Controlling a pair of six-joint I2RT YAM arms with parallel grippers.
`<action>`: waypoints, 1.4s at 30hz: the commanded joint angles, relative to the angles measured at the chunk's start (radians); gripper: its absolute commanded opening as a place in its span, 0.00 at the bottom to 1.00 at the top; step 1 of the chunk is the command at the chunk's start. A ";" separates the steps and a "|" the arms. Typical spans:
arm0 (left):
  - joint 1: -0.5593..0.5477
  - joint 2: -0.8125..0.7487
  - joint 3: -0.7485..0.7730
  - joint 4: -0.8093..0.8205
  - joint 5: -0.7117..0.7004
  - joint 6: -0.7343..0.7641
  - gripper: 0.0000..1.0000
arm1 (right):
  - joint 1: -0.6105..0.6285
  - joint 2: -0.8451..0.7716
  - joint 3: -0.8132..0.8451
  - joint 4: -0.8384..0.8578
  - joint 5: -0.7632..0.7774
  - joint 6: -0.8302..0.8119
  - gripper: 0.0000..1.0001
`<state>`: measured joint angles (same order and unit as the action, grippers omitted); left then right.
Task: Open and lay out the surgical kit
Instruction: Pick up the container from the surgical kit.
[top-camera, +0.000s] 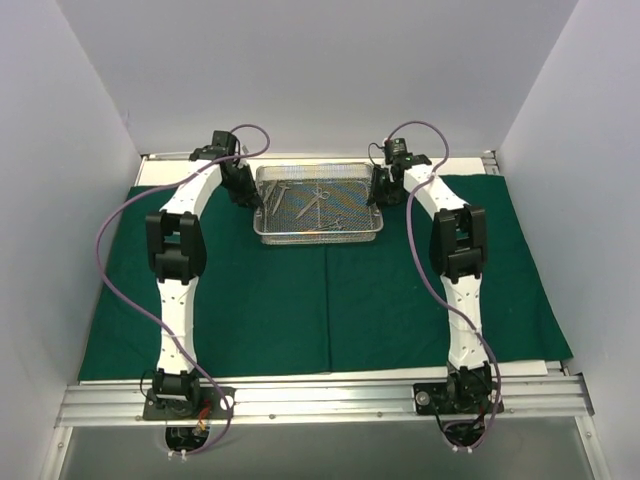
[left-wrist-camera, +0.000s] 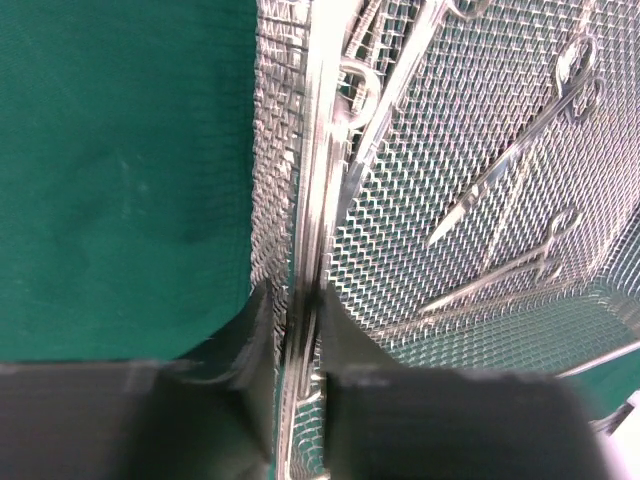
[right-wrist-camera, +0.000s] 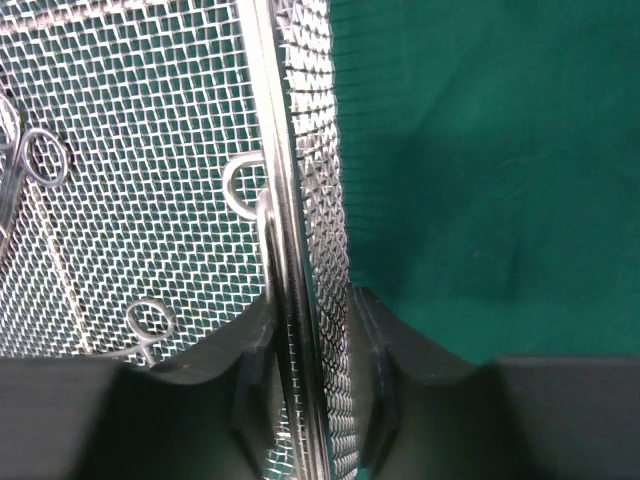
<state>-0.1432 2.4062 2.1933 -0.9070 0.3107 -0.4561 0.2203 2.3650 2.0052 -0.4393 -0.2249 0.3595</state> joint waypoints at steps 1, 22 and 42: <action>-0.009 -0.002 0.065 -0.001 0.044 -0.012 0.10 | 0.017 0.013 0.102 -0.036 -0.019 0.004 0.20; 0.007 -0.332 -0.088 0.062 0.148 -0.023 0.02 | 0.025 -0.278 0.086 -0.151 0.045 0.045 0.00; -0.447 -0.503 -0.244 -0.026 0.044 0.033 0.02 | -0.174 -0.987 -0.828 -0.274 0.078 0.153 0.00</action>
<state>-0.5152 1.9224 1.8389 -0.9829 0.2173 -0.4297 0.0612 1.4700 1.2377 -0.7288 -0.0967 0.4026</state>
